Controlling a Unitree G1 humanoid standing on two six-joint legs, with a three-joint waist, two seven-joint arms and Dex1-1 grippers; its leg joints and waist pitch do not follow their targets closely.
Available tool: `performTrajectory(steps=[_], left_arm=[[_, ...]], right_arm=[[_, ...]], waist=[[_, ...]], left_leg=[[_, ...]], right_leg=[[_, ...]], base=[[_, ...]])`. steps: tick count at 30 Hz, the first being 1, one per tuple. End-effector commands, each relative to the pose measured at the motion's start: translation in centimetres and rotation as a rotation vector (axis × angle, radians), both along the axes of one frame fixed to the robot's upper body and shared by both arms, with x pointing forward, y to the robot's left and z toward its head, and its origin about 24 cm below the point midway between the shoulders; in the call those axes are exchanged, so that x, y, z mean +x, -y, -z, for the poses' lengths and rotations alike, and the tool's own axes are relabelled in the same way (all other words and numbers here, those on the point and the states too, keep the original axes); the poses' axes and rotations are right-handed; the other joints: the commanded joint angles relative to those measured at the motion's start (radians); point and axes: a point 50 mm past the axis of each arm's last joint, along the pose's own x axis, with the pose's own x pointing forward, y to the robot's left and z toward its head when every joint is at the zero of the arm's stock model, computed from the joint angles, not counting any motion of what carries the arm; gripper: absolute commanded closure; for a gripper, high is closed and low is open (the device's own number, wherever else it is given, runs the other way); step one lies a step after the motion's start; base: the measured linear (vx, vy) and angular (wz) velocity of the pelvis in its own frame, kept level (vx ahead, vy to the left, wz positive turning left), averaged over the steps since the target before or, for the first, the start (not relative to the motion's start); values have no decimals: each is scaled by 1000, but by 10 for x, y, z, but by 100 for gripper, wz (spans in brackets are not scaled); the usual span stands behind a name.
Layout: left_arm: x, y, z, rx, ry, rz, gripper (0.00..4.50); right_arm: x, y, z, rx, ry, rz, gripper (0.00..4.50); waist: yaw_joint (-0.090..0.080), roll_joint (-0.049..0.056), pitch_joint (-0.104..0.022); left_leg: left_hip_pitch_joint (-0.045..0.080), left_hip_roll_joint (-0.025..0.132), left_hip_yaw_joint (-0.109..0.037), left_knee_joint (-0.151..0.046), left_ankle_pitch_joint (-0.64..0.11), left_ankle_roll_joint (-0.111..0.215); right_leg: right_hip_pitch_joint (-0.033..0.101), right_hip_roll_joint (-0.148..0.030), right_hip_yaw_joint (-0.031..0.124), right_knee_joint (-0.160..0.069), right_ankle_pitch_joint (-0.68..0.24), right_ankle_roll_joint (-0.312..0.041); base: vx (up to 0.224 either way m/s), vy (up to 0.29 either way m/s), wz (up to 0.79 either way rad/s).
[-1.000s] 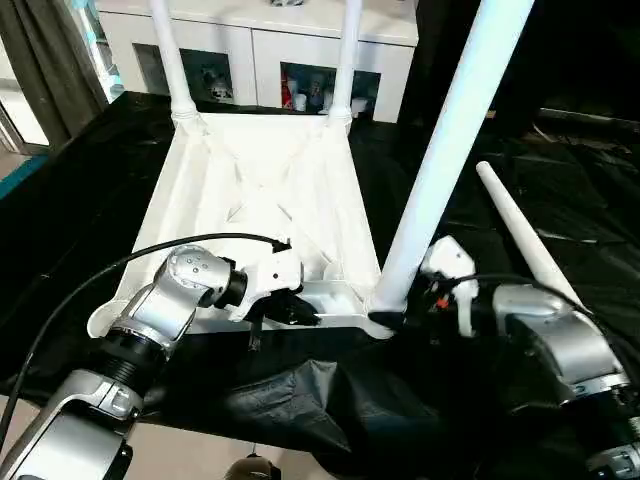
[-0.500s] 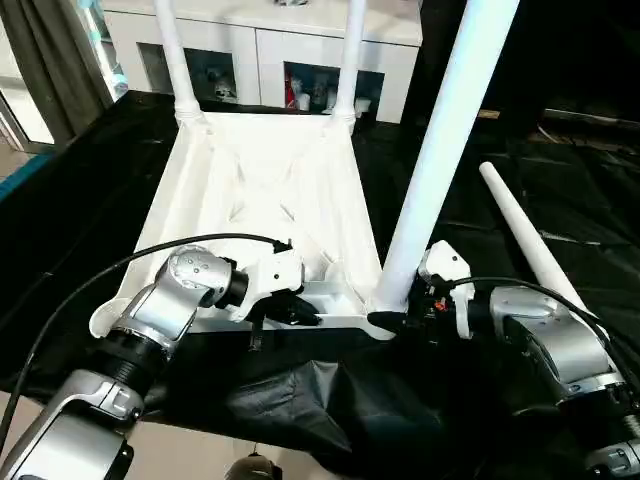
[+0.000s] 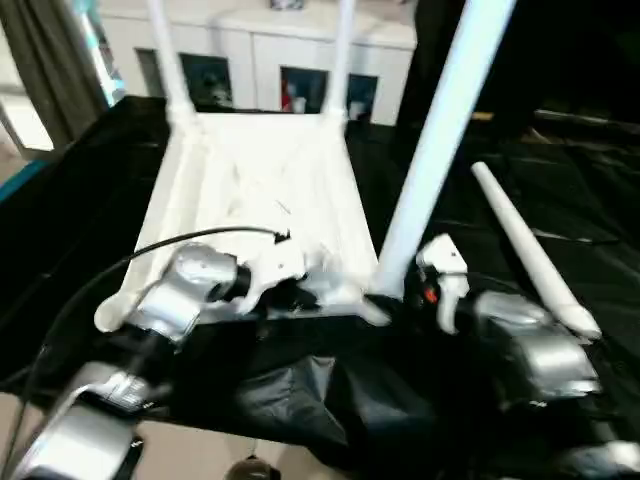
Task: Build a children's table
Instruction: Rotate leg to tighten
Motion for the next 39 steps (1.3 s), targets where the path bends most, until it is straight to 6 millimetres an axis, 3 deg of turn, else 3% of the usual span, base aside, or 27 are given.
performTrajectory(steps=[1,5,9,12,13,15,17,19,20,23,24,30,33,39], left_arm=[[7,16,3,15,23,-76,450],[11,41,5,-1,42,-158,450],[4,70,6,-27,42,-121,450],[2,76,6,-37,41,-101,450],[2,75,6,-30,47,-83,450],[2,72,6,-27,56,-69,450],[1,62,5,-16,66,-37,450],[0,55,6,-6,68,-8,450],[0,52,7,1,63,-8,450],[-5,40,6,4,43,57,450],[-7,36,6,2,41,78,450],[-14,11,3,4,4,175,450],[-19,5,1,-10,-26,225,450],[-24,0,-3,-41,-63,292,450]], right_arm=[[9,-1,17,-8,-84,234,173],[17,-17,25,10,-140,424,173],[20,-43,23,2,-117,420,173],[20,-52,19,-7,-80,378,173],[21,-53,15,24,-67,358,117],[22,-50,12,31,-55,354,104],[23,-42,7,43,-55,310,94],[22,-35,4,25,-45,270,82],[22,-33,2,7,-28,265,63],[18,-17,-7,3,-3,202,63],[16,-12,-9,1,2,166,63],[-12,13,-22,-57,19,-173,63],[-19,17,-26,-41,-6,-260,63],[-23,20,-29,-96,-11,-346,63]], waist=[[-16,5,-48],[-37,11,-51],[-39,15,-52],[-42,19,-53],[-40,20,-54],[-39,19,-54],[-39,20,-55],[-37,16,-63],[-35,17,-62],[-28,6,-63],[-21,10,-65],[8,6,-74],[7,10,-74],[8,13,-67]], left_leg=[[43,76,-64,-82,-506,-108],[40,78,-78,-88,-573,-128],[54,75,-75,-88,-615,-129],[53,74,-76,-94,-638,-126],[52,73,-75,-96,-633,-123],[56,72,-71,-95,-623,-117],[51,72,-71,-96,-606,-108],[36,75,-65,-98,-511,-93],[39,75,-63,-97,-494,-91],[40,74,-50,-88,-436,-58],[43,76,-50,-85,-412,-47],[29,80,-38,-71,-233,15],[26,80,-38,-70,-224,25],[35,83,-40,-79,-323,-25]], right_leg=[[7,-99,45,-103,-547,-136],[9,-98,36,-113,-579,-100],[-1,-94,36,-123,-542,-97],[5,-88,33,-124,-503,-91],[4,-88,37,-121,-482,-95],[-1,-88,43,-121,-459,-105],[4,-86,45,-117,-426,-111],[18,-87,49,-102,-319,-130],[15,-85,49,-100,-301,-136],[15,-89,55,-102,-305,-152],[15,-88,54,-101,-304,-154],[32,-76,49,-66,-62,-202],[31,-79,46,-64,-74,-228],[24,-82,49,-78,-211,-223]], base=[[-57,5,-10],[-14,1,-2],[0,0,0],[0,0,0],[0,0,0],[0,0,0],[0,0,0],[0,0,0],[0,0,0],[0,0,0],[51,-40,6],[46,-23,4],[0,0,0],[0,0,0]])
